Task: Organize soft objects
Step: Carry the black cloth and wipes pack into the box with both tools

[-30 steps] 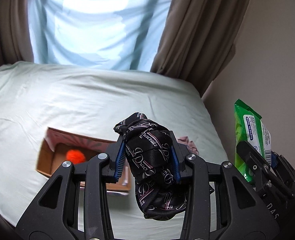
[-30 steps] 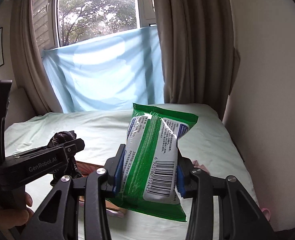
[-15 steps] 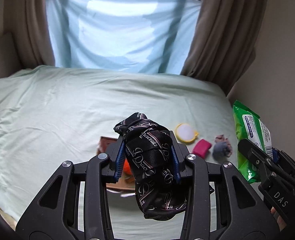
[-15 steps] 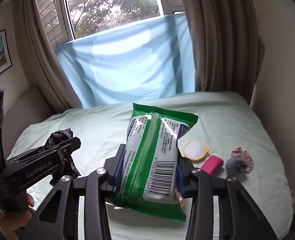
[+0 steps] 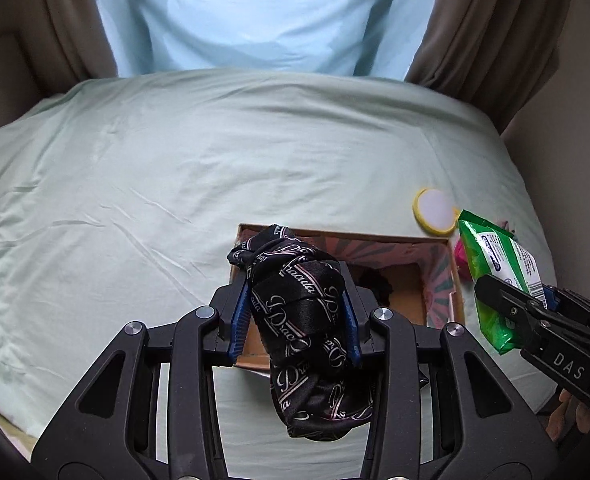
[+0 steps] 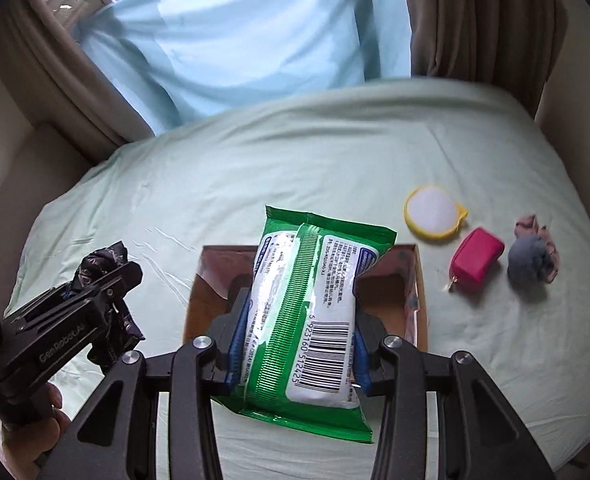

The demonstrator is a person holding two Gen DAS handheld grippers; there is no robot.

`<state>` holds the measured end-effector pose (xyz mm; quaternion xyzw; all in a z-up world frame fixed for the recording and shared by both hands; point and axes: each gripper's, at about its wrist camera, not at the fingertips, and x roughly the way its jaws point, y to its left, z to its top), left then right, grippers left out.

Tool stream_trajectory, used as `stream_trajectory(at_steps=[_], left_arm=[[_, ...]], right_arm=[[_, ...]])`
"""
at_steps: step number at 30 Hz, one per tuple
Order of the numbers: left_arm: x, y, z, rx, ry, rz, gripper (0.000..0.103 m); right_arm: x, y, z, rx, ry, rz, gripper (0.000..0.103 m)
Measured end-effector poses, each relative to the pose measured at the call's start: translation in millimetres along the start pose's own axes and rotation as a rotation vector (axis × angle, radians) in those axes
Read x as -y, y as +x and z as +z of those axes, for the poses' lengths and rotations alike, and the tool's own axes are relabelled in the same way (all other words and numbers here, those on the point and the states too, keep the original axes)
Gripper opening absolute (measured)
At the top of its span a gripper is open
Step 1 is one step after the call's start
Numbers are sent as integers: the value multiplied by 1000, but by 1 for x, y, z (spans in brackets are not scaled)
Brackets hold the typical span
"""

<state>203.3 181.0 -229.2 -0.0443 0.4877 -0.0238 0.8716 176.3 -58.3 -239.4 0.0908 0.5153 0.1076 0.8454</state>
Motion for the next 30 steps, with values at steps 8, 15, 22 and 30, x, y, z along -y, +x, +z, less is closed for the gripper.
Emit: stream_trajectory(at_steps=[8,15,22,30], left_arm=[[4,86,0,-152,51,21,34],[10,155,-20,-323,106,38,34],[21,183,-26,-408,144,55,37],[40,181,-18,-405,211,-1,103]], right_arm=[[28,87,14,-192,91,-23,39],[48,144,17,-323,125,-49,39],[63,167,20,-386,154,-44,39],[73,176,14,-399,192,-33,103]])
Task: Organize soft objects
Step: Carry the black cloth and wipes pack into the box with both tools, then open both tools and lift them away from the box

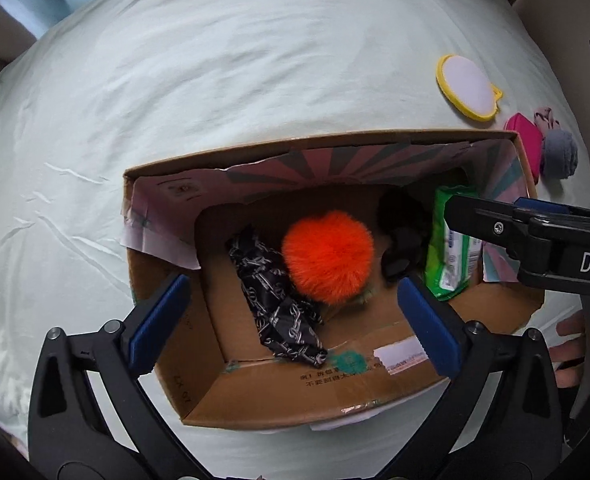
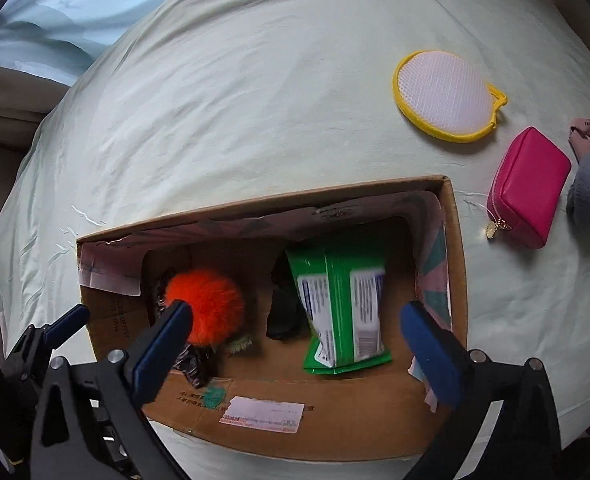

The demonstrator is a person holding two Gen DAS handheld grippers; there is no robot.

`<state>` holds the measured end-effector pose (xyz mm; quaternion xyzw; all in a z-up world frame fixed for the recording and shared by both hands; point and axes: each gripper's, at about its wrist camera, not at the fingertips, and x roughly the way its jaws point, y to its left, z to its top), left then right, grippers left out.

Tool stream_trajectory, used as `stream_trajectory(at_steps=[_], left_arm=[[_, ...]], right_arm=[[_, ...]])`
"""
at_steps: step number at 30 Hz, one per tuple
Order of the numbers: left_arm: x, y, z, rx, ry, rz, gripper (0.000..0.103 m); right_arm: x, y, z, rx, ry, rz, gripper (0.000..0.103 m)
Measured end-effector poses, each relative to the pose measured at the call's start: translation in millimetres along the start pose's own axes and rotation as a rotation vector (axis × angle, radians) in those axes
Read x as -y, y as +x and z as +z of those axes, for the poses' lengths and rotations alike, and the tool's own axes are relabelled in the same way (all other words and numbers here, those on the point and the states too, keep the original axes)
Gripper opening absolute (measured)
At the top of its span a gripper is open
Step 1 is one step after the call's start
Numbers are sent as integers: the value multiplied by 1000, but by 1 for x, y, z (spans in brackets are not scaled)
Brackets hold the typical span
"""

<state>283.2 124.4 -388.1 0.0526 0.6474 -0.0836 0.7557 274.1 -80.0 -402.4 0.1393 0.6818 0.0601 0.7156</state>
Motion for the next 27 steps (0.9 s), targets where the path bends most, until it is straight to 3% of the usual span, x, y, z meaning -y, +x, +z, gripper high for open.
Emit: stream_trajectory(at_steps=[16,27], left_arm=[[7,-35,-11,27,-29,-13,103],[-3,-116,-38,174,-62,13,103]], right_arm=[[-7,-45,-8,87,-28,18,103],[-37,-144,-48,299,-193,-48,103]])
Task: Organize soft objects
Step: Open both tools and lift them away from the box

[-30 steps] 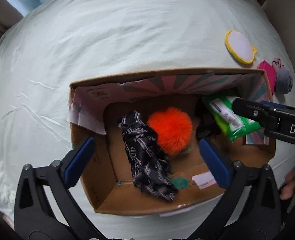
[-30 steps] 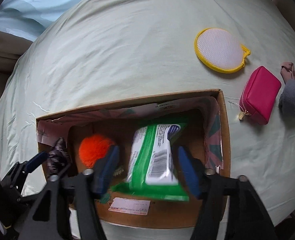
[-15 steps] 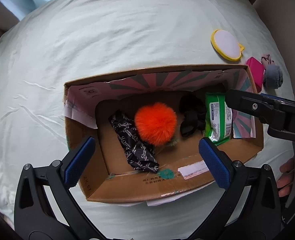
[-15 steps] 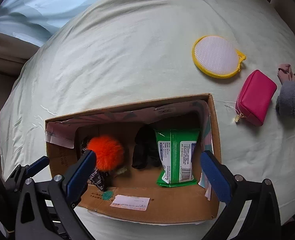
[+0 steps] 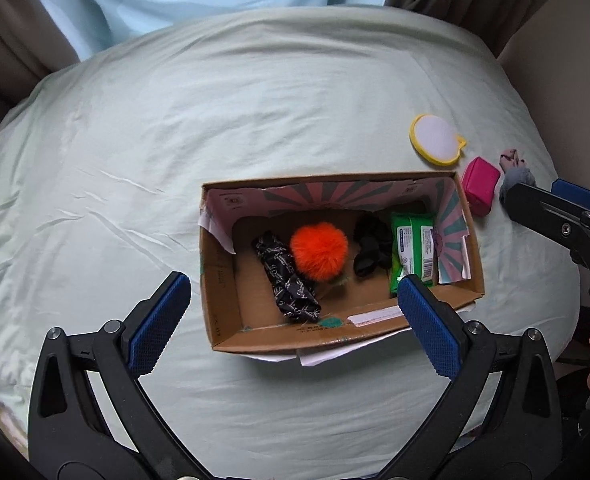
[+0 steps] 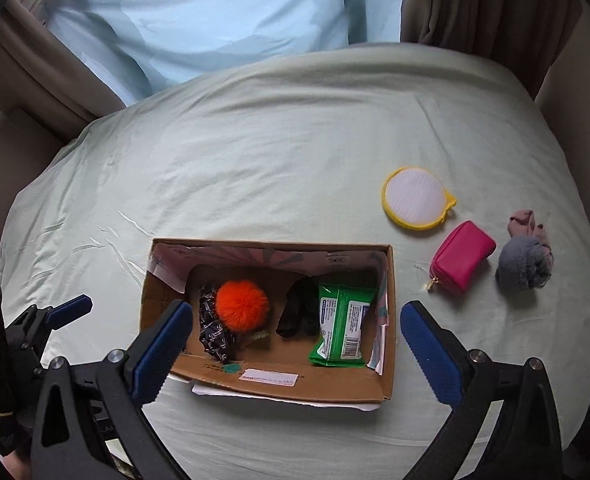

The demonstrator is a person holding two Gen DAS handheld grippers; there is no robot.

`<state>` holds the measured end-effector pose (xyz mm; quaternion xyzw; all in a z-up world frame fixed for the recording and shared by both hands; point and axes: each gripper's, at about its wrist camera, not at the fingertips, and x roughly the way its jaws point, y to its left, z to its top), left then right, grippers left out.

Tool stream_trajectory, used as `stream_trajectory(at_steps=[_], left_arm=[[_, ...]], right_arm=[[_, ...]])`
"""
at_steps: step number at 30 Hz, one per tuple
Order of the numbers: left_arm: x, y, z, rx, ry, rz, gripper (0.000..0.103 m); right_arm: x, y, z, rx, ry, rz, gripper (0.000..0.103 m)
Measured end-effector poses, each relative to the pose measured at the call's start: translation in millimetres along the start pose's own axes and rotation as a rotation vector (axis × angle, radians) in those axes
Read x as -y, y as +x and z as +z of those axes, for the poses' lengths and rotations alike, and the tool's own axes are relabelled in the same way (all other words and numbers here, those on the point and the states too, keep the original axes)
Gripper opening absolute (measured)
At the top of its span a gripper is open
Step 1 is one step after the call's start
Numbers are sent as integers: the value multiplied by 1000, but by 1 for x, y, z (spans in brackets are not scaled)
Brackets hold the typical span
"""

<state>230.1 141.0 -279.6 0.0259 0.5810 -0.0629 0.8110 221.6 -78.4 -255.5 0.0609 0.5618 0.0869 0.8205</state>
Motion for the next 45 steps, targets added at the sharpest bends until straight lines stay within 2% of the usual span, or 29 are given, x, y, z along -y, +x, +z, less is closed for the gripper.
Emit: stream_trajectory(at_steps=[13,20,26,30,34,39,45], left_arm=[[5,-141,-45,230,-46,9,103],[19,-204,-75,342,-57,14,103],[30,-230,-89,394,-79,-31,103],[42,-240,-91,430,-58,-17,103],[54,-247,-88,466,-32,-43,103],[89,-256,-81,515,61,-80,103],[140,-248,-65,511,107,-107,103]], right_arm=[[-10,-165,-40,298,-23,-45,103],[1,-228,-73,420,-1,-69,103],[11,-258,-95,491,23,-103,103],[15,-271,-108,524,28,-160,103],[28,-280,-118,542,61,-189,103],[53,-287,-120,551,115,-215,103],[96,-286,-119,542,150,-228,103]])
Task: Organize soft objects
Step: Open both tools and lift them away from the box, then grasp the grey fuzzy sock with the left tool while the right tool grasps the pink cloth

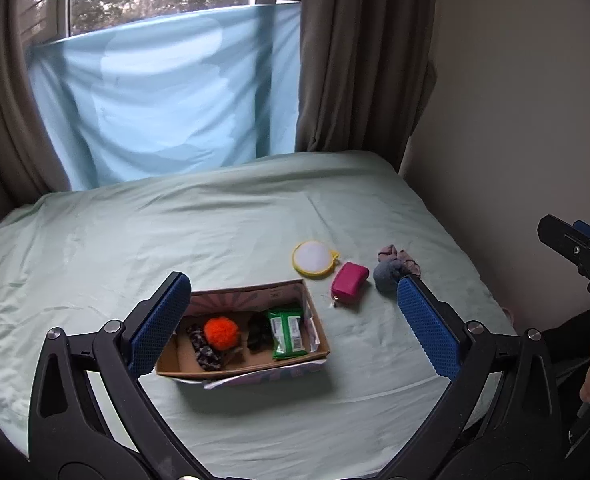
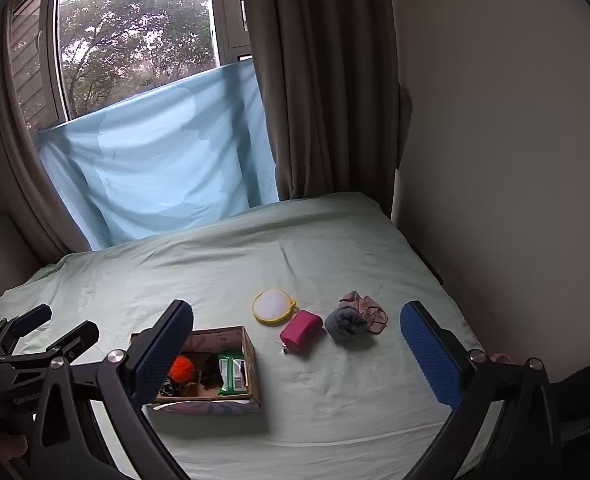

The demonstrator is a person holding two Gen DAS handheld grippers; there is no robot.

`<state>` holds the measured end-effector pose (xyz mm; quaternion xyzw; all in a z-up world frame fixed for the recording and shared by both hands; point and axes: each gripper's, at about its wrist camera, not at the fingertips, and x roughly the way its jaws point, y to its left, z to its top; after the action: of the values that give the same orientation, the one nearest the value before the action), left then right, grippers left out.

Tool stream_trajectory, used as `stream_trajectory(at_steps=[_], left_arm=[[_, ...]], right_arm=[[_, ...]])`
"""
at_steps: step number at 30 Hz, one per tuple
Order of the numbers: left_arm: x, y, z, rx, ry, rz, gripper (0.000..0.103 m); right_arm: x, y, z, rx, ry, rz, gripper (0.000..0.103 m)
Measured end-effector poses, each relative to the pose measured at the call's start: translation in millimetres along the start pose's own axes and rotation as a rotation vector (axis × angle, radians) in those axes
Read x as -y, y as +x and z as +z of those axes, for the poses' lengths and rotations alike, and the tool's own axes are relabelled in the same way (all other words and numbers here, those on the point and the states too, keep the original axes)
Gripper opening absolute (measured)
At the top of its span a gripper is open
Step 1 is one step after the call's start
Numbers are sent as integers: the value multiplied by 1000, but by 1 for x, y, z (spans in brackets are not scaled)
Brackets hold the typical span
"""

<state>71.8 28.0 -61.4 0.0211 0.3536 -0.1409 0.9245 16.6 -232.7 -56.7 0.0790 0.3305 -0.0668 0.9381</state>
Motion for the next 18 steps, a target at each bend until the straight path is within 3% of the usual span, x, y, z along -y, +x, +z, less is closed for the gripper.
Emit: stream_trajectory(at_steps=[8,18], left_arm=[[68,51,10,-48,-25,-10,103],[152,167,6,-151,-30,16,103]], right_arm=[[74,57,14,-50,3,28,103],[151,170,25,-142,-59,64,103]])
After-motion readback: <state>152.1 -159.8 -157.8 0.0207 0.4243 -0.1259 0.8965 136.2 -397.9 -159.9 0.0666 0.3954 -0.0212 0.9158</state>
